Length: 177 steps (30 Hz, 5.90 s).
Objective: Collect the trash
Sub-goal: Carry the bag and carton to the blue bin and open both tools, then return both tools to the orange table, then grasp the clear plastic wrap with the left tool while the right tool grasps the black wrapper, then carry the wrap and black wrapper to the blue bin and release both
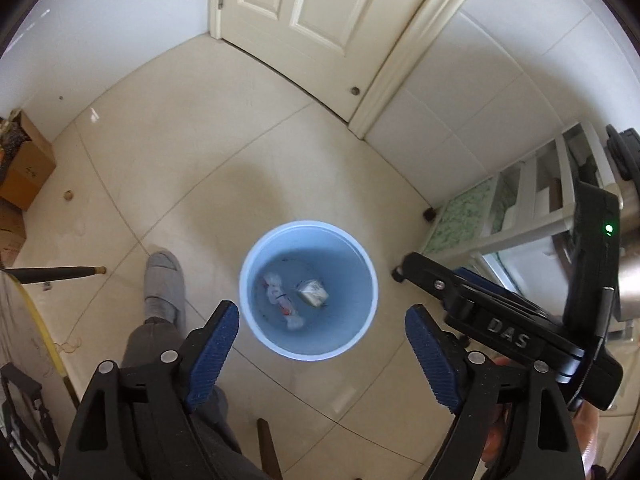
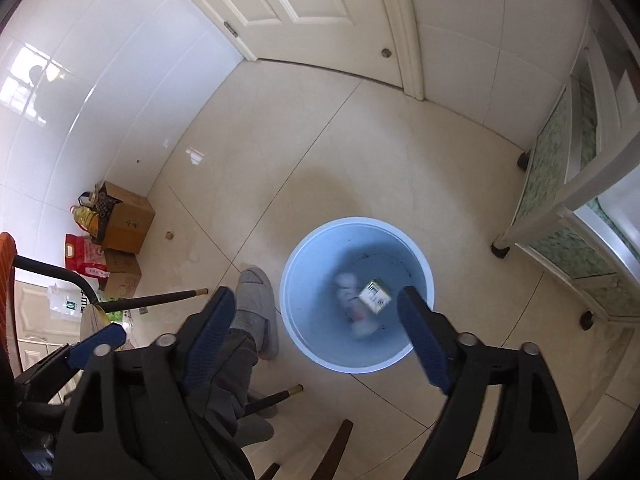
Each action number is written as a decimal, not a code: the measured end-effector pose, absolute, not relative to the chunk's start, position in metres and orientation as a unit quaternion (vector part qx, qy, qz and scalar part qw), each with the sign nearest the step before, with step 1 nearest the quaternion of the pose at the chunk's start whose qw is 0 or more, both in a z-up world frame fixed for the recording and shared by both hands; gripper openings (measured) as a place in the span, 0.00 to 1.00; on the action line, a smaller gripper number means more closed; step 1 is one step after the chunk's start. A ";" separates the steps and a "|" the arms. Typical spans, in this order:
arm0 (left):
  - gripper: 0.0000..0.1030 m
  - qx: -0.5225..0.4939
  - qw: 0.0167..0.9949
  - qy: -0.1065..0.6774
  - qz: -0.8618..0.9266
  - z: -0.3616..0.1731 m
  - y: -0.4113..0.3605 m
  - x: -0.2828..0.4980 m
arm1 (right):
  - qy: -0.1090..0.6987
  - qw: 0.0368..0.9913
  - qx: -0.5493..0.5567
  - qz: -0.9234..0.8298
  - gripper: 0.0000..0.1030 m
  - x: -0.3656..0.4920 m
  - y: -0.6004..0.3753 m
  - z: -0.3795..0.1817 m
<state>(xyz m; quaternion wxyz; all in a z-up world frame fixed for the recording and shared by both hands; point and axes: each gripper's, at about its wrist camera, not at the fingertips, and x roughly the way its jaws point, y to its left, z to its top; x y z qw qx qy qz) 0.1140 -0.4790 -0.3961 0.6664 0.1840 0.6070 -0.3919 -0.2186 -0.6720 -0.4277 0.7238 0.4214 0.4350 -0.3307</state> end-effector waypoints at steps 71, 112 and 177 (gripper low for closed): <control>0.99 -0.004 0.952 0.306 -0.028 -0.078 0.095 -0.121 | 0.300 0.952 0.037 -0.056 1.00 -0.015 -0.224 -0.084; 0.25 0.018 0.868 0.473 -0.148 -0.217 0.086 0.181 | 0.468 0.883 0.031 -0.026 0.63 0.085 -0.182 -0.267; 0.20 0.060 0.873 0.323 -0.361 -0.076 -0.152 -0.033 | 0.253 0.947 0.105 -0.170 0.11 -0.152 -0.415 -0.082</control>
